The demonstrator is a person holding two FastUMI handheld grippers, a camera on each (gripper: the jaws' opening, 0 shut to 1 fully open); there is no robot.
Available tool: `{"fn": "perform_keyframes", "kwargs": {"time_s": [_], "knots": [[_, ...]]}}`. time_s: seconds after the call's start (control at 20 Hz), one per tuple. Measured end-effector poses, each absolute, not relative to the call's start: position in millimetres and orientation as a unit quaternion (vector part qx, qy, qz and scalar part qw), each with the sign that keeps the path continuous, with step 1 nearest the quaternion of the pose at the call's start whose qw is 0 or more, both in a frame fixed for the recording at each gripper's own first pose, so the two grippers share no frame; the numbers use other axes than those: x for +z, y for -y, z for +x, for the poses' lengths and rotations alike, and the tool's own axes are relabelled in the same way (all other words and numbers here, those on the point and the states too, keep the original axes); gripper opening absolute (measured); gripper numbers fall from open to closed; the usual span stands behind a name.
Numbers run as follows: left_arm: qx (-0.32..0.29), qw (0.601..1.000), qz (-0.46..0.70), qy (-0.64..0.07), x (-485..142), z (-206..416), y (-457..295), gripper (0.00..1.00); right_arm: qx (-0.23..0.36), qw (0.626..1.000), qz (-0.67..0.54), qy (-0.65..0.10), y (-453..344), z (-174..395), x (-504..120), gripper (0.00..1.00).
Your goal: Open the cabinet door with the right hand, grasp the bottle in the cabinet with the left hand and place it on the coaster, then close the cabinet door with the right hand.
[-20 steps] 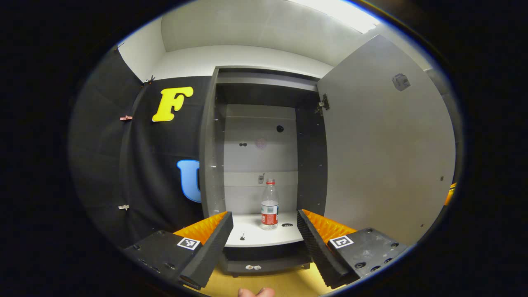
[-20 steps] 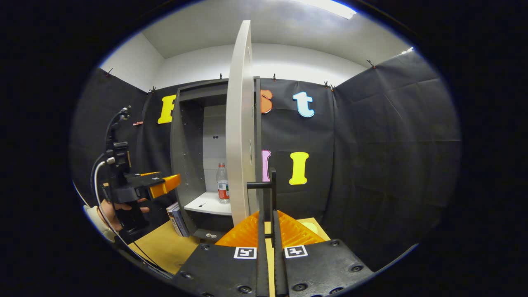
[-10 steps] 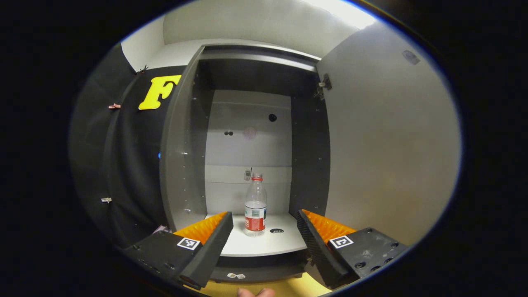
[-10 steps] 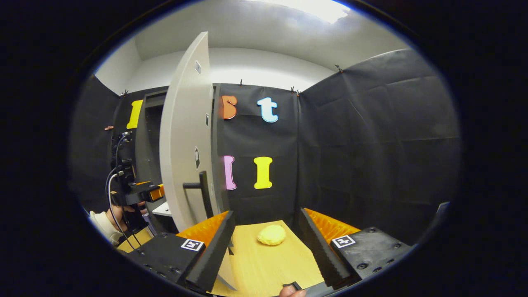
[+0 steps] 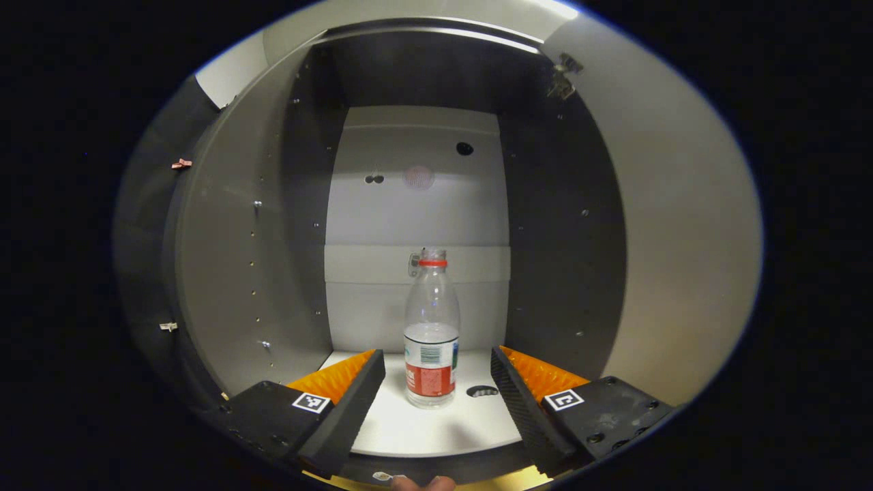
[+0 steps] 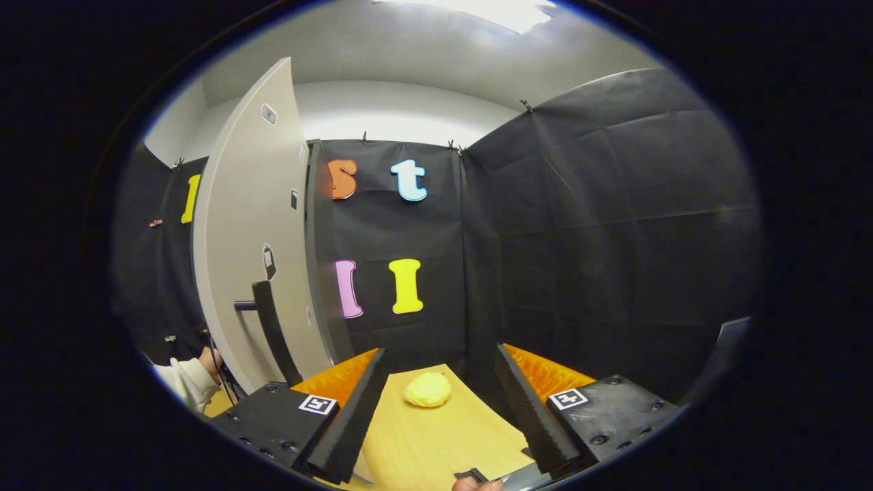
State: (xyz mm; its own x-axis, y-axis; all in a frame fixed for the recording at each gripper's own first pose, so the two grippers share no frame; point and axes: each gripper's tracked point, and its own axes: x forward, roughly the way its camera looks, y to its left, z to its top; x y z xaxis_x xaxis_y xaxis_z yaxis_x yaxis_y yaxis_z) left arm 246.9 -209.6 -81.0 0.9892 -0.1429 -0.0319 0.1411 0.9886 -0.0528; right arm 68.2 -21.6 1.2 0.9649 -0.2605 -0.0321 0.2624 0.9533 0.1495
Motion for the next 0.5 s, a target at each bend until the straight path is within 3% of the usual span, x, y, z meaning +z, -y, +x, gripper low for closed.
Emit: {"fn": "perform_keyframes", "kwargs": {"time_s": [0.5], "knots": [[-0.033, 0.998, -0.021, -0.038, -112.8, 332.0, 217.3, 0.98, -0.167, 0.983, 0.070, -0.027, 41.4, 63.9, -7.6, 0.98]]}}
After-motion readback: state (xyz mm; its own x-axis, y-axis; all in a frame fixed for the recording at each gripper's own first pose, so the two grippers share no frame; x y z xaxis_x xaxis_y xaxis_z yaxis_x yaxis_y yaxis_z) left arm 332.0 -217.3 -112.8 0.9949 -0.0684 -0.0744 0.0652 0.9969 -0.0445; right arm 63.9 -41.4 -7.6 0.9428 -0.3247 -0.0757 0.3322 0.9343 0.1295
